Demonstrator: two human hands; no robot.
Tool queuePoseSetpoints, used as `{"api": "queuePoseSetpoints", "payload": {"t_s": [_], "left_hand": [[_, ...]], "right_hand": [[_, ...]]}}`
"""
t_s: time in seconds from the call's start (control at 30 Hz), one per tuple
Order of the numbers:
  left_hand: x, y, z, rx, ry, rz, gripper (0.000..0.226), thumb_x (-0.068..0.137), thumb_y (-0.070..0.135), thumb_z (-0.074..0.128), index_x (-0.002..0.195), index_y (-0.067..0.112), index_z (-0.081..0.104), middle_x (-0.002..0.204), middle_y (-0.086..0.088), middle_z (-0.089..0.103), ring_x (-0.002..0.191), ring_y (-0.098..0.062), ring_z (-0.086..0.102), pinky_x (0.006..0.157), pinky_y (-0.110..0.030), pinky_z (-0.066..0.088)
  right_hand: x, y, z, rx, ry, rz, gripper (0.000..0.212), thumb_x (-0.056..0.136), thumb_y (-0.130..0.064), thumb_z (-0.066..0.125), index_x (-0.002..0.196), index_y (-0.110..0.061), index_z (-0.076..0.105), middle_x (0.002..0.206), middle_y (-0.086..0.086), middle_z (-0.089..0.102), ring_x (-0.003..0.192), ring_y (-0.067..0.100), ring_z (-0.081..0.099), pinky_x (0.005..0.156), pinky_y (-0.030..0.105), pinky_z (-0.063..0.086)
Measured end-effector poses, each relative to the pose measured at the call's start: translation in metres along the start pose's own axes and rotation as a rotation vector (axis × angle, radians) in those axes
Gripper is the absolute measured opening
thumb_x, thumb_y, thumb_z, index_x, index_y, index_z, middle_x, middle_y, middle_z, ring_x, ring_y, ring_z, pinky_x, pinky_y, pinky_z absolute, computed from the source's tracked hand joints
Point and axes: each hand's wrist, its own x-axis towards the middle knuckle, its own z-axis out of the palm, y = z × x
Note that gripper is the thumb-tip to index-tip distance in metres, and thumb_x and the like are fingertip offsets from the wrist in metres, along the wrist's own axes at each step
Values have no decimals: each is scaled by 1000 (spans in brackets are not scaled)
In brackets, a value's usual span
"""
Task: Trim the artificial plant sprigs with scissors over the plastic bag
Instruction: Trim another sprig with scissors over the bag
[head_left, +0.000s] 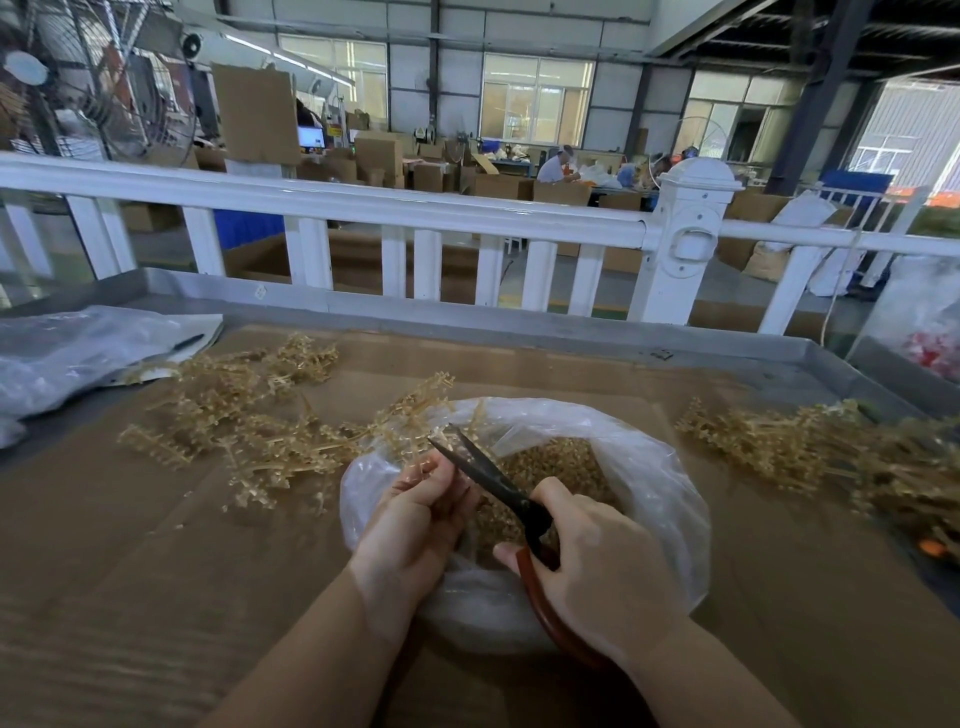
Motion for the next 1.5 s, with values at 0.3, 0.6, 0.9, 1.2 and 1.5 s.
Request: {"api": "queuePoseSetpoints", "payload": {"t_s": [0.3, 0.6, 0.9, 1.2, 1.5], "left_hand": [[-4, 3, 6, -39, 24, -29, 14, 93, 2, 50, 85, 8, 60, 72, -8, 66, 54, -12, 65, 52, -22, 56], [-4, 3, 7, -34, 48, -21, 20, 95, 0, 46, 83, 7, 61, 65, -7, 69, 58, -14, 68, 53, -23, 57], [-3, 3, 4, -18, -14, -49, 13, 91, 0, 52, 84, 6, 61, 72, -8, 66, 61, -14, 64, 54, -21, 56], [-3, 4, 5, -9, -38, -62, 13, 89, 1, 53, 81, 5, 62, 61, -6, 67, 51, -11, 65, 54, -21, 57], [-2, 2, 6, 68, 11, -80, 4, 86, 10, 61, 82, 12, 60, 63, -3, 63, 58, -13, 64, 54, -23, 53]], "right_hand": [[2, -8, 0, -77, 44, -33, 43, 82, -68, 42, 104, -31, 46, 81, -12, 57, 74, 8, 52, 62, 15, 35], [3, -11, -4, -114, 61, -30, 44, 82, -64, 52, 106, -27, 52, 78, -9, 58, 72, 12, 55, 60, 19, 38], [6, -14, 0, -16, 6, -28, 42, 87, -67, 39, 107, -30, 45, 85, -13, 58, 74, 4, 52, 62, 12, 32], [10, -16, 3, 8, -18, -43, 30, 94, -56, 38, 103, -28, 39, 74, -12, 51, 63, 3, 46, 57, 13, 34], [12, -14, 8, -18, -37, -14, 19, 100, -42, 36, 104, -24, 42, 80, -7, 64, 71, 7, 64, 58, 15, 46]]}}
